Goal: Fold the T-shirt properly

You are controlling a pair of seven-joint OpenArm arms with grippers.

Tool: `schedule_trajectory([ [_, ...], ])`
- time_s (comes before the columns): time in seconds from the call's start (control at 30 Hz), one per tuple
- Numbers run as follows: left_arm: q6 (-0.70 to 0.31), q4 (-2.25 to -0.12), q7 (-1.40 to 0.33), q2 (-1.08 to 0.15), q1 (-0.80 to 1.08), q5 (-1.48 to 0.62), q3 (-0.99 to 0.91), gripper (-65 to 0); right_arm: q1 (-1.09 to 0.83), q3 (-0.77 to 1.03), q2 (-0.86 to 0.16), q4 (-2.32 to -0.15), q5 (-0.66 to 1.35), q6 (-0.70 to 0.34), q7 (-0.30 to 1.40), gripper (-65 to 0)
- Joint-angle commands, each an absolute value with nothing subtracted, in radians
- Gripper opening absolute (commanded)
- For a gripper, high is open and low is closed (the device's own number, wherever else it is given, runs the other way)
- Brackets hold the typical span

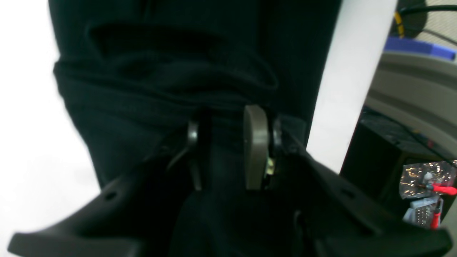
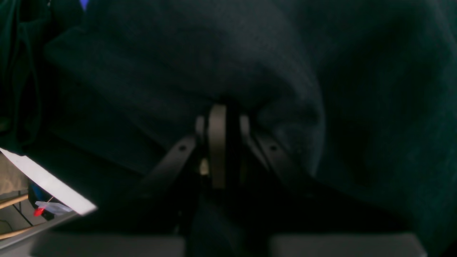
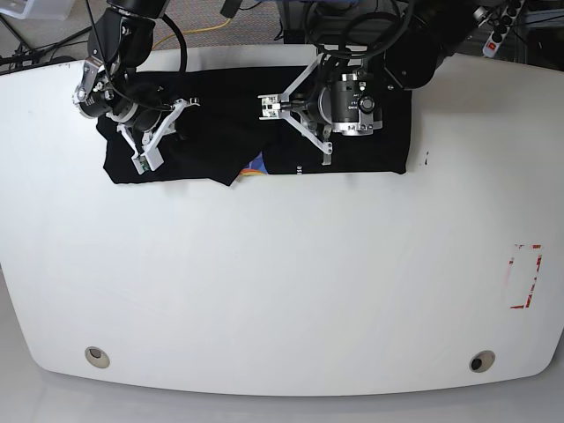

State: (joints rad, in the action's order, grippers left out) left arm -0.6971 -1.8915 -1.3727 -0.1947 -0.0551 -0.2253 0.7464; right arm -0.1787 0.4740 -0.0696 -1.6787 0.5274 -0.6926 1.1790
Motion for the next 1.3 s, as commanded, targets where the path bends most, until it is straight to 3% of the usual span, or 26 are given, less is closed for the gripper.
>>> schedule_trajectory([
  [0.0,-0.698,-1.917,-1.369,-0.163,-0.087,-0.223,0.739,-51.2,-0.171,0.476,-0.077,-1.695,0.532,-0.698,1.173,-61.7],
  [0.2,-0.698,-1.998,-1.371,-0.156,-0.091,-0.229,0.642,-51.4,-0.170,0.476,-0.077,-1.696,0.532,-0.698,1.173,-61.7],
  [0.43,-0.698,-2.008,-1.369,-0.119,-0.031,-0.229,0.291,-51.4,-0.150,0.516,-0.077,-1.756,0.533,-0.698,1.175,-60.2],
  [0.53,-0.698,-2.008,-1.369,-0.104,0.001,-0.231,0.120,-51.1,-0.143,0.527,-0.077,-1.791,0.535,-0.698,1.176,-48.8],
  [0.67,-0.698,-2.003,-1.369,-0.102,0.031,-0.231,-0.024,-51.1,-0.119,0.581,-0.082,-1.804,0.585,-0.698,1.179,-27.7],
  [0.77,-0.698,-2.003,-1.369,-0.102,0.067,-0.234,-0.111,-51.1,-0.111,0.648,-0.099,-1.782,0.671,-0.698,1.181,-20.0],
  [1.0,-0.698,-2.002,-1.307,-0.107,0.182,-0.326,-0.208,-51.7,-0.082,0.769,-0.180,-1.661,0.796,-0.698,1.204,-18.4],
  [1.27,-0.698,-1.982,-1.207,-0.125,0.266,-0.323,-0.200,-51.7,-0.038,0.897,-0.298,-1.478,0.803,-0.698,1.236,-17.8],
])
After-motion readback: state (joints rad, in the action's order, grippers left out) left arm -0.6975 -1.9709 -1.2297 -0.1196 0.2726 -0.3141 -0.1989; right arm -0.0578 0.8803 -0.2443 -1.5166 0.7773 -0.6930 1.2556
